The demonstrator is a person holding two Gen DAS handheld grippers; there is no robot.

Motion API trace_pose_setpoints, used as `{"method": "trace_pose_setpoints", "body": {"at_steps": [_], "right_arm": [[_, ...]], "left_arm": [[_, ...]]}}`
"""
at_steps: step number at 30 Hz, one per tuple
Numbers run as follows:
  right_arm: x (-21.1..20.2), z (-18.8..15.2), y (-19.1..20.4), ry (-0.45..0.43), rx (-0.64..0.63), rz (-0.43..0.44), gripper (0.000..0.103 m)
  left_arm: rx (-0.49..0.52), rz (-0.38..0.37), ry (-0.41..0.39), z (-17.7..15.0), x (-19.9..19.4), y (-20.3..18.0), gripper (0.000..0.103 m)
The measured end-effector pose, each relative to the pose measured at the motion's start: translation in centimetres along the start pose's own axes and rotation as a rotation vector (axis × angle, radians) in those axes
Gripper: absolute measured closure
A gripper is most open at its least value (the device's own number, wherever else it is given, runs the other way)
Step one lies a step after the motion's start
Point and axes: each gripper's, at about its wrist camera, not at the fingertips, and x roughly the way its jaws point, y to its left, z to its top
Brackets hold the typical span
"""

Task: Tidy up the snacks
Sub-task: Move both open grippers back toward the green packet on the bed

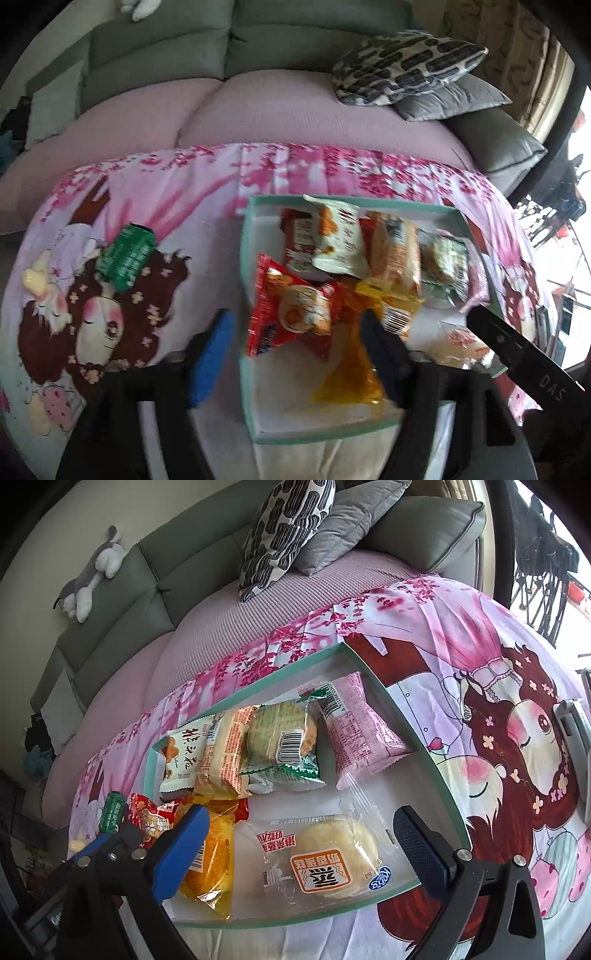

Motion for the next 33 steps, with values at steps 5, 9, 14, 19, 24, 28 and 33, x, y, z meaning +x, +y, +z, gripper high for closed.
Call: {"method": "trace_pose_setpoints", "body": {"at_steps": [5,9,14,19,24,28,33], "right_arm": [[0.2,-0.1,0.3,0.007,-0.012,0.002,0.001],[0.1,-0.2,0.9,0.002,-0.027,0.009,0.001],[0.4,-0.4,1.6,0.009,-0.048,0.008,0.000],[0.5,-0.4,1.9,0.001,-0.056,-0.005,0.000],[0.6,-0.4,2.3,-0.007,-0.069,-0.034,0.000],[0.5,-0.4,2.9,-0.020,-0.084,-0.042,0.000],[0.3,-0.2,4.0,-0.045,-0.085,-0.035,0.000]], "left_arm": [[-0.041,0.044,-0.031,0.4,-0.4,1.7,0.013],[-0.075,0.086,-0.049,0.8,-0.5,3.2,0.010],[-0.134,0.136,-0.069,1.5,-0.9,5.8,0.008],[-0.189,0.148,-0.076,1.9,-1.4,8.3,0.007],[-0.199,0.161,-0.071,2.2,-1.5,9.8,0.007],[-0.204,0.185,-0.086,2.5,-2.0,11.3,0.007],[-0.218,0.221,-0.108,2.9,-2.5,13.8,0.007]]}}
